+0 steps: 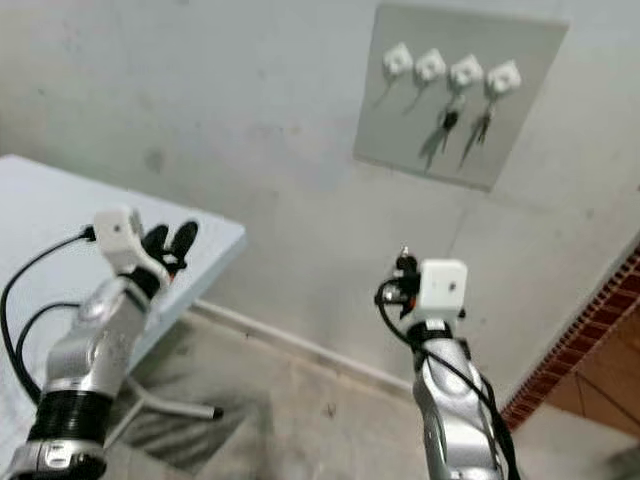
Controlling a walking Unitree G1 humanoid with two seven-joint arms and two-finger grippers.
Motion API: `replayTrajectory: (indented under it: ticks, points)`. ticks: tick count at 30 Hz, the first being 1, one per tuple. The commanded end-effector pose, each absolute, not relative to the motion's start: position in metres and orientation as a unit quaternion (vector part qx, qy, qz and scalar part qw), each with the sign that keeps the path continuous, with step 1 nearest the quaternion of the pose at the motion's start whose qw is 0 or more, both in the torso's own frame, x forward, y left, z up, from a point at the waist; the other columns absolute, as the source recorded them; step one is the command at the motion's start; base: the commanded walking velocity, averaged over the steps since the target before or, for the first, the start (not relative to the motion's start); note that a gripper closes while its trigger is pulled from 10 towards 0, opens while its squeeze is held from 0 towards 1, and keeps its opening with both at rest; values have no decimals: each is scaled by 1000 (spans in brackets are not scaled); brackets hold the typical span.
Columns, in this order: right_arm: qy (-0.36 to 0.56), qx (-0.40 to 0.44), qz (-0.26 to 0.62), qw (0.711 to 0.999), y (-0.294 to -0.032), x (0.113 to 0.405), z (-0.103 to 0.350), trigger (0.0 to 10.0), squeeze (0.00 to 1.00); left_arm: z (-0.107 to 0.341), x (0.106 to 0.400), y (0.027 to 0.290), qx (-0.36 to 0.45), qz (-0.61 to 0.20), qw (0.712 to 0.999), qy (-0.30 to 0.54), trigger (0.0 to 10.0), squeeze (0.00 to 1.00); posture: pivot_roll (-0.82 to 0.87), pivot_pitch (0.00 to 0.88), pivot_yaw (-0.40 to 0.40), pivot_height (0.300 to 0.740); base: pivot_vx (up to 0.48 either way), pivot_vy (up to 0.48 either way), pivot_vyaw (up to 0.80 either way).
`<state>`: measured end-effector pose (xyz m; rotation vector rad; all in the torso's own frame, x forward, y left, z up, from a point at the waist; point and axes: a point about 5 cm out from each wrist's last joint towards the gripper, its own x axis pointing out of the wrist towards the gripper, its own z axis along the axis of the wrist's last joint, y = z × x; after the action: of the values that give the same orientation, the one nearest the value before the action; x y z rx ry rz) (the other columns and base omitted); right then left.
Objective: Hang keys on a hook
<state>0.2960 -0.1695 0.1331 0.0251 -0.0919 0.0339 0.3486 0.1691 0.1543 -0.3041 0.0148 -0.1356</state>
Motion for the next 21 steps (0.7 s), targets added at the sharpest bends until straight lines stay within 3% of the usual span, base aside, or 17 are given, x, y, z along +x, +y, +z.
replayTrajectory:
  ticks: [1, 21]
  points:
    - [-49, 10, 6, 999, -177, 296, 136, 10000, 0, 158, 350, 157, -148, -86, 985, 6, 10000, 0, 2, 0, -22, 740, 401, 0, 0]
    - [-54, 15, 12, 998, -176, 296, 138, 10000, 0, 158, 351, 159, -149, -83, 985, 6, 10000, 0, 5, 0, -25, 740, 398, 0, 0]
